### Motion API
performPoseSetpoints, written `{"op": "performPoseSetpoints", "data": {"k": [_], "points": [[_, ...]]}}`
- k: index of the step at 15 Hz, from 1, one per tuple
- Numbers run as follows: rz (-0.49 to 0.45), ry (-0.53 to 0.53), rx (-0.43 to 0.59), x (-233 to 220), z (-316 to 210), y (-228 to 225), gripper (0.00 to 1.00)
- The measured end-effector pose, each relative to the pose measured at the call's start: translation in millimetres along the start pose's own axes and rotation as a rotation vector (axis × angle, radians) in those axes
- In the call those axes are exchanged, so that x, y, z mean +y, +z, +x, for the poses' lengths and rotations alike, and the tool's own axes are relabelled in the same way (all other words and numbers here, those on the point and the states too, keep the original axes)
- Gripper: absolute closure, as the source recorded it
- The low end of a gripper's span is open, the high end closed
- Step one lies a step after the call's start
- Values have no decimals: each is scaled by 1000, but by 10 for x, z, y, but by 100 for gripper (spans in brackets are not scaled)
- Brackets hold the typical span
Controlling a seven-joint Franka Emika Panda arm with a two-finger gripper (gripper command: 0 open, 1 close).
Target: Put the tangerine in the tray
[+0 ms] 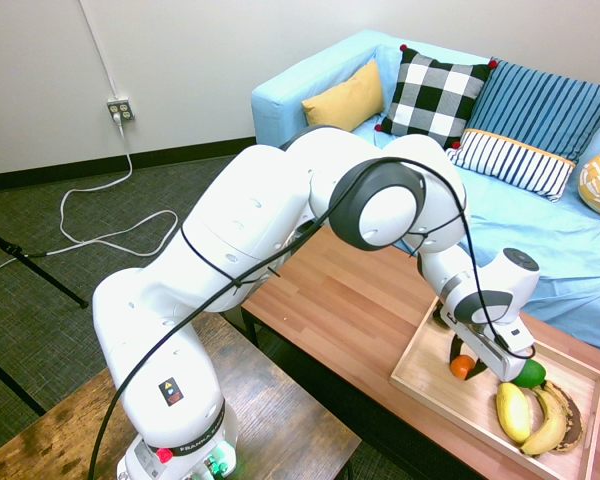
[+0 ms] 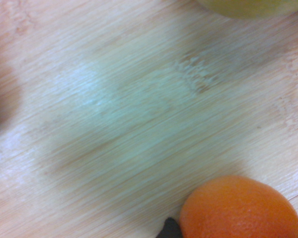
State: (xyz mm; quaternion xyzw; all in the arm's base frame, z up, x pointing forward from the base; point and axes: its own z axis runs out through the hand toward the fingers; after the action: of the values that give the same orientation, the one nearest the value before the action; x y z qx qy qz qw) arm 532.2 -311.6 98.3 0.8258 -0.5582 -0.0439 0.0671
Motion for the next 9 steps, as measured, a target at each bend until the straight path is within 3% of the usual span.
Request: {"op": "performPoseSetpoints", "data": {"k": [9], "points": [[8,-32,-3,32,29,-2,0]]}}
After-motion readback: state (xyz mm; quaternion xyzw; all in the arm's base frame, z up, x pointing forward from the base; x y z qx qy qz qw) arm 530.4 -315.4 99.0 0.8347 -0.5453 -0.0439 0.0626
